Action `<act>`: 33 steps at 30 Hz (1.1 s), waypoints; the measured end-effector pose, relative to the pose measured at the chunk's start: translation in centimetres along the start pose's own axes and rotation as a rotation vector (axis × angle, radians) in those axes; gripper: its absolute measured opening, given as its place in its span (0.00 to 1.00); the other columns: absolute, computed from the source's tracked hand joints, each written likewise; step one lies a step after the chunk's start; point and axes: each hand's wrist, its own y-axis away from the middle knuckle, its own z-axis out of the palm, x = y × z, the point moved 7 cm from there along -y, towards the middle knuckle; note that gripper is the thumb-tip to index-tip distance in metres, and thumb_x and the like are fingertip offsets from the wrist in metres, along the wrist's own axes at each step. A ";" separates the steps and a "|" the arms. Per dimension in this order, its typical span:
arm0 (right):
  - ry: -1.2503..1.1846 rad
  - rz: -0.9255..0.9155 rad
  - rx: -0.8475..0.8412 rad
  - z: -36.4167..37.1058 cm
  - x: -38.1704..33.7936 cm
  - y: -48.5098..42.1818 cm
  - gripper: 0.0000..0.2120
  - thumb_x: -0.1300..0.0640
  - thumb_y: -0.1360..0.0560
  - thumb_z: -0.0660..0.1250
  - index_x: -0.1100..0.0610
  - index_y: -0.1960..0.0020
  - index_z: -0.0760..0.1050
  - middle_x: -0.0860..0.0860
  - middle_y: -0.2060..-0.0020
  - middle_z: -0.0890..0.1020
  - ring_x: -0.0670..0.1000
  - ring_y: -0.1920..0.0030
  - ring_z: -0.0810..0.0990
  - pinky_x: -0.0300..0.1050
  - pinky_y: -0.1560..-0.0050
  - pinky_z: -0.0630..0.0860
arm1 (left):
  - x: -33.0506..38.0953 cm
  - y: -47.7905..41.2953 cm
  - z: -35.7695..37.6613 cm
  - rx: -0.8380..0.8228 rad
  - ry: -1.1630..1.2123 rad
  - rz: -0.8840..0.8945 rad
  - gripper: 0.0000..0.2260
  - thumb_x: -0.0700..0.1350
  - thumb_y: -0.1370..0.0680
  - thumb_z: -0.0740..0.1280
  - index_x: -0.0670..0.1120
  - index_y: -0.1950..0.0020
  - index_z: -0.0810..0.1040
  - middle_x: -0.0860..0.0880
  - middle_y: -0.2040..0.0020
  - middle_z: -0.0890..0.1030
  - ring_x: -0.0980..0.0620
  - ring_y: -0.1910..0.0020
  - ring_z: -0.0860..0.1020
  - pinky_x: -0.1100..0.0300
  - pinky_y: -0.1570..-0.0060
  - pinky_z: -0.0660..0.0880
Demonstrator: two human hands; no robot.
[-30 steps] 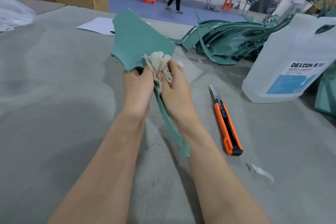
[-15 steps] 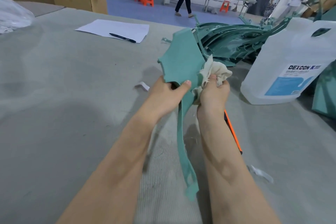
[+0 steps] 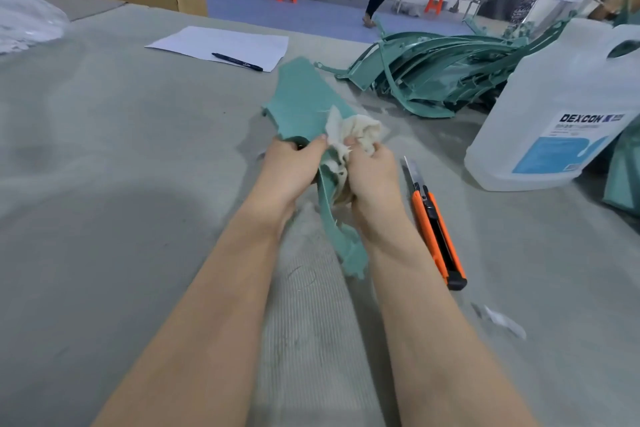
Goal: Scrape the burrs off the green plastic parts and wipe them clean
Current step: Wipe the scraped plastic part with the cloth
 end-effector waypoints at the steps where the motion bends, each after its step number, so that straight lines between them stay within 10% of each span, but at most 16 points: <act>1: -0.045 0.023 0.071 -0.9 0.3 -0.4 0.06 0.59 0.20 0.61 0.59 0.54 0.74 0.60 0.51 0.82 0.59 0.50 0.82 0.54 0.43 0.78 | 0.0 0.1 0.5 -0.067 -0.049 0.012 0.07 0.43 0.24 0.68 0.50 0.61 0.79 0.57 0.66 0.82 0.56 0.63 0.82 0.61 0.60 0.78; 6: -0.127 0.055 0.261 -3.8 1.6 -2.1 0.09 0.55 0.18 0.59 0.61 0.48 0.73 0.59 0.51 0.81 0.58 0.49 0.80 0.52 0.45 0.76 | 0.6 0.8 2.2 -0.265 -0.139 0.040 0.06 0.43 0.24 0.69 0.53 0.60 0.78 0.60 0.65 0.83 0.59 0.63 0.83 0.63 0.62 0.79; 11: -0.157 0.040 0.274 -4.7 1.4 -2.5 0.16 0.53 0.18 0.59 0.55 0.64 0.72 0.50 0.66 0.77 0.54 0.57 0.77 0.47 0.53 0.74 | 0.6 1.0 1.5 -0.340 -0.038 -0.049 0.02 0.44 0.23 0.68 0.50 0.55 0.80 0.55 0.59 0.85 0.57 0.60 0.83 0.65 0.63 0.78; 20: -0.183 -0.127 -0.039 -2.5 -0.4 -1.8 0.04 0.59 0.21 0.65 0.58 0.47 0.76 0.58 0.52 0.83 0.58 0.51 0.83 0.55 0.47 0.79 | 0.2 0.3 0.4 -0.223 -0.016 -0.046 0.03 0.48 0.24 0.70 0.49 0.54 0.82 0.51 0.56 0.86 0.51 0.55 0.84 0.54 0.50 0.79; 23: -0.077 -0.184 0.097 -3.7 -0.4 -2.4 0.13 0.55 0.18 0.60 0.54 0.61 0.73 0.50 0.67 0.77 0.48 0.66 0.76 0.47 0.60 0.73 | 0.2 0.6 0.8 -0.292 -0.036 -0.034 0.03 0.47 0.24 0.70 0.51 0.57 0.81 0.57 0.60 0.85 0.58 0.60 0.84 0.63 0.61 0.78; 27: -0.155 -0.077 0.184 -5.1 0.7 -2.9 0.17 0.50 0.18 0.58 0.53 0.63 0.73 0.49 0.67 0.77 0.50 0.63 0.76 0.48 0.56 0.74 | 0.2 0.9 1.4 -0.331 -0.029 -0.057 0.02 0.46 0.24 0.69 0.50 0.56 0.80 0.57 0.61 0.85 0.59 0.62 0.83 0.67 0.67 0.77; 33: -0.459 0.128 -0.175 -2.6 1.1 -2.4 0.08 0.58 0.20 0.63 0.60 0.54 0.78 0.52 0.66 0.83 0.48 0.68 0.81 0.42 0.66 0.78 | 0.0 0.6 -0.1 -0.182 0.276 -0.222 0.08 0.39 0.26 0.68 0.48 0.65 0.78 0.52 0.72 0.77 0.55 0.75 0.73 0.66 0.76 0.69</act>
